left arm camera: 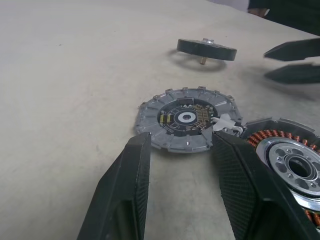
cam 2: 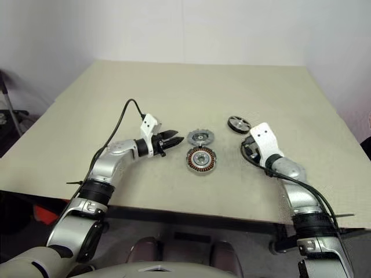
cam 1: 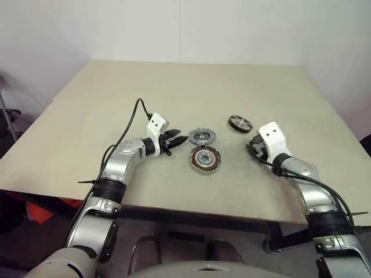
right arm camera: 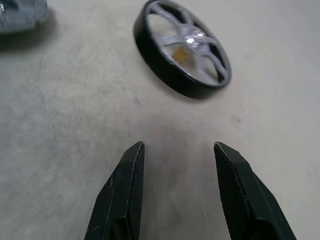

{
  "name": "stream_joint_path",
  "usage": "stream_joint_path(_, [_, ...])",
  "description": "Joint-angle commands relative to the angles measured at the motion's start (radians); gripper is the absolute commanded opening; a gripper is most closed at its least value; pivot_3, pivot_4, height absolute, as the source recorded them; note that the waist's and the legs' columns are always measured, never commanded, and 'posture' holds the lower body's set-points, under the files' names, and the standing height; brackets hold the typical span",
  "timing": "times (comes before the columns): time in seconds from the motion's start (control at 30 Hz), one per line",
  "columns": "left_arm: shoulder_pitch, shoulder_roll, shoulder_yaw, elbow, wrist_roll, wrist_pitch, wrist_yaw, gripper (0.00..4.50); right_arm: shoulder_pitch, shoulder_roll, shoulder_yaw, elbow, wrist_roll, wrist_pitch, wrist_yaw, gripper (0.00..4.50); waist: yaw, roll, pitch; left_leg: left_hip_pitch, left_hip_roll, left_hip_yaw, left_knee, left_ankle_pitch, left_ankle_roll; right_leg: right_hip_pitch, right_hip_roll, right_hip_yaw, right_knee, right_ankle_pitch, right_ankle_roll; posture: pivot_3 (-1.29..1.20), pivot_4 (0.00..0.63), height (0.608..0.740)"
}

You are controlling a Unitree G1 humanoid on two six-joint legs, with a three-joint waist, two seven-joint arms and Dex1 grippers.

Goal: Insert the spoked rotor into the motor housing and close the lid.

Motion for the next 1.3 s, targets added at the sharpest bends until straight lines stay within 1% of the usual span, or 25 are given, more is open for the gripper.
stream_joint_path(0.03, [-0.016,0.007,0.013,-0.037,-0.006,-0.009,0.008,2.06,-0.085,0.014,0.023,0.076,-0.07,-0.107,-0.042,2.43,-0.001,0.0,0.0,0.0,0.0,0.0,0.0,0.0,0.0,0.0,0.0,0.0,0.0,0.0,0.0,0.0,0.0,0.74])
stream_joint_path(0.2, [-0.012,0.011,0.016,-0.044,-0.009,-0.006,0.015,2.06,-0.155,0.028,0.045,0.197,-0.15,-0.187,-0.108,2.43,-0.002,0.0,0.0,0.0,0.0,0.0,0.002,0.0,0.0,0.0,0.0,0.0,0.001,0.0,0.0,0.0,0.0,0.74])
stream_joint_path(0.33, [-0.012,0.013,0.017,-0.045,-0.009,-0.005,0.018,2.06,-0.186,0.041,0.072,0.261,-0.198,-0.237,-0.126,2.43,-0.002,0.0,0.0,0.0,0.0,0.0,0.002,0.0,0.0,0.0,0.0,0.0,0.002,0.0,0.0,0.0,0.0,0.74])
stream_joint_path(0.6, [-0.007,0.014,0.018,-0.048,-0.009,-0.005,0.021,2.06,-0.205,0.069,0.067,0.284,-0.222,-0.259,-0.149,2.43,-0.002,0.0,0.0,0.0,0.0,0.0,0.003,0.0,0.001,0.0,0.0,0.0,0.002,0.0,0.0,0.0,0.0,0.74])
stream_joint_path(0.7, [-0.008,0.014,0.018,-0.048,-0.008,-0.003,0.023,2.06,-0.208,0.091,0.021,0.266,-0.16,-0.198,-0.124,2.43,-0.003,0.0,0.0,0.0,0.0,0.0,0.003,0.0,0.001,0.0,0.001,0.0,0.002,0.0,0.0,0.0,0.0,0.74])
stream_joint_path(0.8, [-0.007,0.017,0.019,-0.048,-0.007,-0.004,0.021,2.06,-0.188,0.086,-0.005,0.193,-0.098,-0.096,-0.046,2.43,-0.003,0.0,0.0,0.0,0.001,0.0,0.003,0.0,0.001,0.0,0.001,0.0,0.002,0.0,0.0,0.0,0.0,0.74])
stream_joint_path(0.9, [-0.005,0.022,0.02,-0.051,-0.008,-0.002,0.02,2.06,-0.134,0.037,-0.005,0.054,-0.064,0.062,0.056,2.43,0.0,0.0,0.0,0.0,0.001,0.0,0.003,-0.001,0.002,0.0,0.001,0.0,0.002,0.0,0.0,0.0,0.0,0.74])
stream_joint_path(1.0, [-0.003,0.023,0.02,-0.052,-0.009,-0.001,0.021,2.06,-0.079,-0.02,0.007,-0.044,-0.077,0.166,0.106,2.43,0.004,-0.001,0.0,0.0,0.001,0.0,0.003,-0.001,0.002,0.001,0.001,0.0,0.001,0.0,0.0,0.0,0.0,0.74])
stream_joint_path(1.07, [-0.004,0.022,0.018,-0.051,-0.01,-0.002,0.021,2.06,-0.072,-0.023,-0.028,-0.065,-0.062,0.222,0.088,2.43,0.002,-0.001,0.0,0.001,0.001,0.0,0.003,-0.001,0.002,0.001,0.001,0.0,0.001,0.0,0.0,0.0,0.0,0.74])
stream_joint_path(1.13, [-0.004,0.02,0.017,-0.048,-0.009,-0.004,0.02,2.06,-0.09,-0.011,-0.085,-0.053,-0.044,0.273,0.04,2.43,0.001,-0.001,0.0,0.002,0.001,0.0,0.003,-0.001,0.002,0.001,0.001,0.0,0.002,0.0,-0.001,0.0,0.0,0.74])
stream_joint_path(1.3, [-0.005,0.017,0.012,-0.041,-0.005,-0.007,0.016,2.06,-0.19,0.093,-0.287,-0.012,0.111,0.417,-0.056,2.43,-0.005,-0.001,0.0,0.002,0.001,0.0,0.003,0.0,0.001,0.001,0.001,0.001,0.003,0.001,-0.001,0.0,0.0,0.74])
